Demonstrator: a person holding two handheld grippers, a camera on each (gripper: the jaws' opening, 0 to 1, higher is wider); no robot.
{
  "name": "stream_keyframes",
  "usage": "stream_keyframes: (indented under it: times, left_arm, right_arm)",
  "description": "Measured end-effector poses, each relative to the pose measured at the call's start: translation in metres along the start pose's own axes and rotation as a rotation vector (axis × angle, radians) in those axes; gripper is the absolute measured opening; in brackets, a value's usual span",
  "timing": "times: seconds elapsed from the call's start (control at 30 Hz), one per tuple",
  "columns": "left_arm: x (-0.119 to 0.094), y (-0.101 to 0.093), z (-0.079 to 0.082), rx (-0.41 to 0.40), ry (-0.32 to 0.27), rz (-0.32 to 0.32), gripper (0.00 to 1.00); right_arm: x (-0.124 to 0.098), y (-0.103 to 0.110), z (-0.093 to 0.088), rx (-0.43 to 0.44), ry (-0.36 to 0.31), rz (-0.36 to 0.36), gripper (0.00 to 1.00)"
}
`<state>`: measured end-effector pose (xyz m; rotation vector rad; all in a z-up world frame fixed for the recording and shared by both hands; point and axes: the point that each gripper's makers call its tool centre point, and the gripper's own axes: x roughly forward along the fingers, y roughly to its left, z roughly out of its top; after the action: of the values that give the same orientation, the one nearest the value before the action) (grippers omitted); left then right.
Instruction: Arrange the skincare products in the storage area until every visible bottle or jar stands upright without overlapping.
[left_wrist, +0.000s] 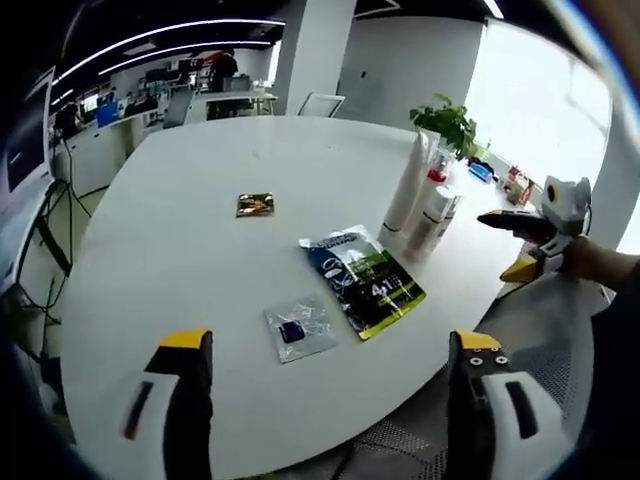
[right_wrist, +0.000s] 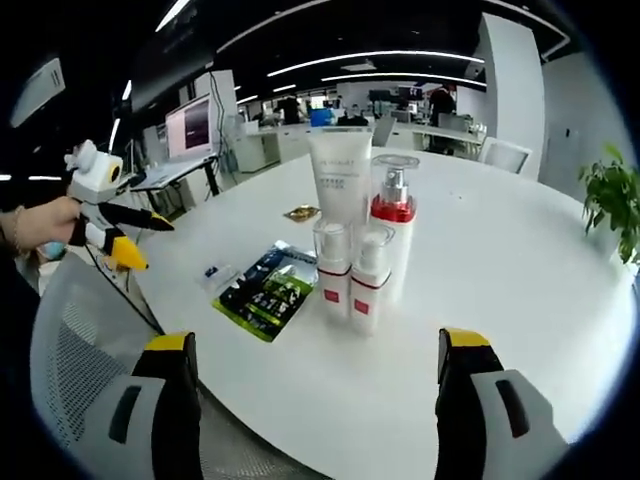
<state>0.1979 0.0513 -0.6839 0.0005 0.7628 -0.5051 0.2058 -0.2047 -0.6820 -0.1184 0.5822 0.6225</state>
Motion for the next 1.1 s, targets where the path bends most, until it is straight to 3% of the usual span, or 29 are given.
stream_keyframes:
  times: [0.77, 1.1]
  left_arm:
    - [0.035, 0.023, 0.021, 0.040, 0.083, 0.006, 0.96]
    - [0.063, 0.041, 0.043, 0.048, 0.110, 0.006, 0.96]
  right_arm:
    - [-0.004, -0.001, 0.005, -0.010, -0.015, -0.021, 0.99]
    - [-0.004, -0.001, 0.005, -0.006, -0.009, -0.026, 0.99]
